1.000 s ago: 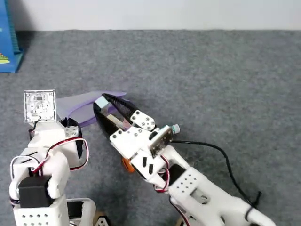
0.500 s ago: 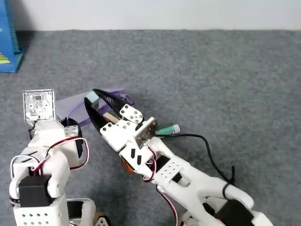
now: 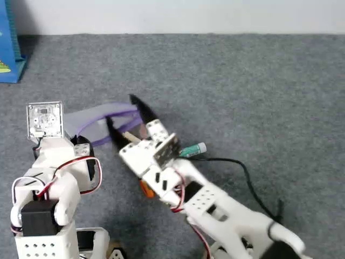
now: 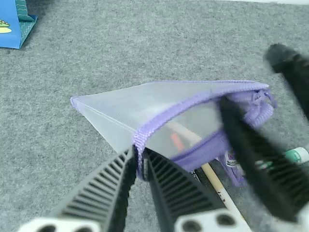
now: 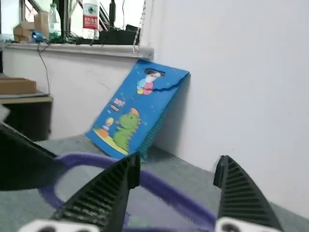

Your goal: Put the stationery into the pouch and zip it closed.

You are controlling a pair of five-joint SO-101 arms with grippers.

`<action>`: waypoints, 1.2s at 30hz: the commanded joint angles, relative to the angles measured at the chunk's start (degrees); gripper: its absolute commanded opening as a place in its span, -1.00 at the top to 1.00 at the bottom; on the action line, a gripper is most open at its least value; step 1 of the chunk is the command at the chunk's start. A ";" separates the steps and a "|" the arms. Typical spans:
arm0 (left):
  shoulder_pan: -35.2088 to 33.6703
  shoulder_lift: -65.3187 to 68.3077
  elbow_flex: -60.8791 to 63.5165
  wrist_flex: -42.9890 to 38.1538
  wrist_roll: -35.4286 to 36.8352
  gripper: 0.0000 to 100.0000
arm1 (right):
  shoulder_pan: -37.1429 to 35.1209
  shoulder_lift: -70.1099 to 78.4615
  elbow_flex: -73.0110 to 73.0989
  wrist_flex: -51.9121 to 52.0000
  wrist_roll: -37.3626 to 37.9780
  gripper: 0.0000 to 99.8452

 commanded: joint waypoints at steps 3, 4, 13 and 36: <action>0.00 0.18 -2.77 -0.44 0.62 0.98 | 3.38 -17.54 -1.85 29.23 -0.53 0.65; 0.00 0.18 -2.77 -0.44 0.62 0.98 | 4.70 -20.44 -2.81 35.56 -2.37 0.69; -7.38 0.18 -2.77 -0.62 0.26 0.98 | 14.81 -28.88 -12.92 78.11 -8.44 0.73; -13.36 0.18 -1.89 -0.62 0.26 0.98 | 8.92 28.09 -38.95 79.87 -3.69 0.54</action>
